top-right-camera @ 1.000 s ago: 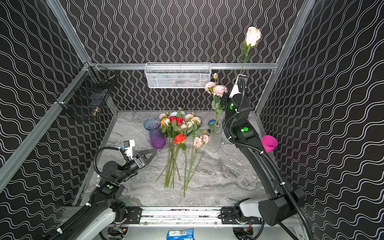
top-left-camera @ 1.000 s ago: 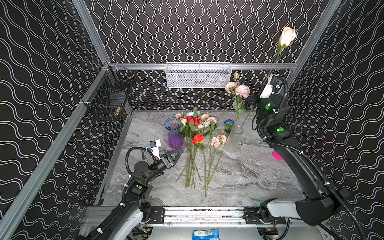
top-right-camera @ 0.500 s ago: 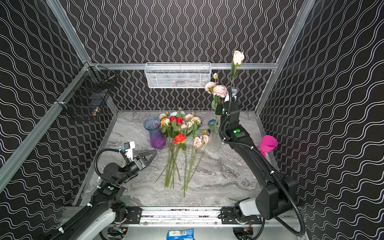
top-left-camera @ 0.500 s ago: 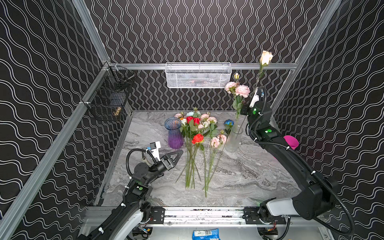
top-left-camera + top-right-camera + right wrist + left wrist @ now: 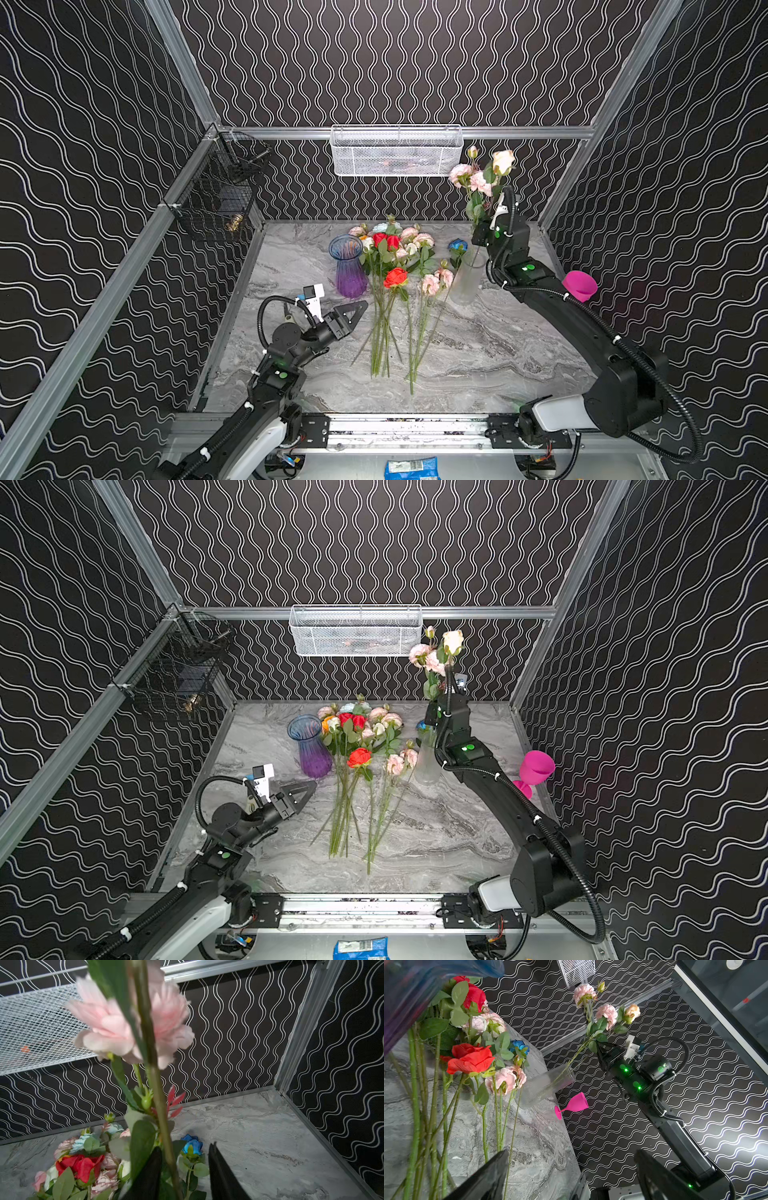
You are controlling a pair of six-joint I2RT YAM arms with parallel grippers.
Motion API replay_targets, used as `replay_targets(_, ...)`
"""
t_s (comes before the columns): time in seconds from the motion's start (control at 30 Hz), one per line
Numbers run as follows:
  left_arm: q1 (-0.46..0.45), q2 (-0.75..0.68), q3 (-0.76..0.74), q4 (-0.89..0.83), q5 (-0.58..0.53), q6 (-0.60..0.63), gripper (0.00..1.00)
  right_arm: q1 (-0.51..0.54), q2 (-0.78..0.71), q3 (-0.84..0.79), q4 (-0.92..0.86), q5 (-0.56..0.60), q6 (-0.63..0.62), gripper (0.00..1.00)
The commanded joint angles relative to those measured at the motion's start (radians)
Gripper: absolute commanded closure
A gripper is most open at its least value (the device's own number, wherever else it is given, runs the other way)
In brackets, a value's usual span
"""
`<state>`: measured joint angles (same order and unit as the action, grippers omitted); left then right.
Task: Arrange the flowers into the vase
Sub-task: 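Lower the peach rose stem into the clear glass vase and open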
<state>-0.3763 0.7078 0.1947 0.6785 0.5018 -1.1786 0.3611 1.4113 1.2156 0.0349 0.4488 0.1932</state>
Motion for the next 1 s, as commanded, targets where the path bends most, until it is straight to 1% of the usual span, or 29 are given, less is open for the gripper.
replay_targets(0.0,-0.001,-0.004,0.013,0.011,0.03,-0.005,0.01,0.001,-0.045,0.003,-0.063,0.005,0.038,0.56)
replay_targets(0.1,-0.001,-0.021,-0.01,0.003,0.012,-0.005,0.01,0.001,-0.105,-0.029,-0.073,-0.013,0.041,0.54)
replay_targets(0.2,-0.001,-0.05,-0.028,0.001,-0.004,-0.02,0.01,0.001,-0.137,-0.017,-0.114,-0.031,0.04,0.5)
replay_targets(0.4,-0.001,-0.107,0.006,-0.126,-0.002,0.025,0.01,0.003,-0.175,0.01,-0.167,-0.084,0.04,0.47)
replay_targets(0.53,0.0,-0.124,0.015,-0.167,-0.016,0.029,0.01,0.024,-0.21,0.035,-0.227,-0.093,0.044,0.46)
replay_targets(0.6,0.0,-0.125,0.035,-0.228,-0.01,0.052,0.02,0.041,-0.238,0.027,-0.254,-0.11,0.067,0.47)
replay_targets(0.67,-0.001,-0.128,0.061,-0.346,-0.024,0.079,0.02,0.065,-0.269,0.002,-0.279,-0.15,0.091,0.48)
replay_targets(0.7,-0.001,-0.135,0.073,-0.414,-0.037,0.092,0.02,0.07,-0.286,-0.017,-0.292,-0.169,0.092,0.49)
replay_targets(0.73,-0.001,-0.144,0.081,-0.479,-0.053,0.103,0.02,0.111,-0.307,-0.037,-0.304,-0.189,0.085,0.51)
replay_targets(0.77,-0.001,-0.156,0.081,-0.517,-0.069,0.11,0.02,0.127,-0.322,-0.067,-0.306,-0.203,0.083,0.53)
replay_targets(0.8,-0.001,-0.171,0.072,-0.542,-0.088,0.11,0.02,0.142,-0.351,-0.108,-0.296,-0.211,0.093,0.57)
replay_targets(0.9,-0.001,-0.22,0.045,-0.633,-0.162,0.074,0.02,0.175,-0.39,-0.238,-0.273,-0.288,0.173,0.68)
replay_targets(0.97,-0.001,-0.249,0.049,-0.74,-0.213,0.06,0.01,0.219,-0.381,-0.309,-0.267,-0.295,0.239,0.76)
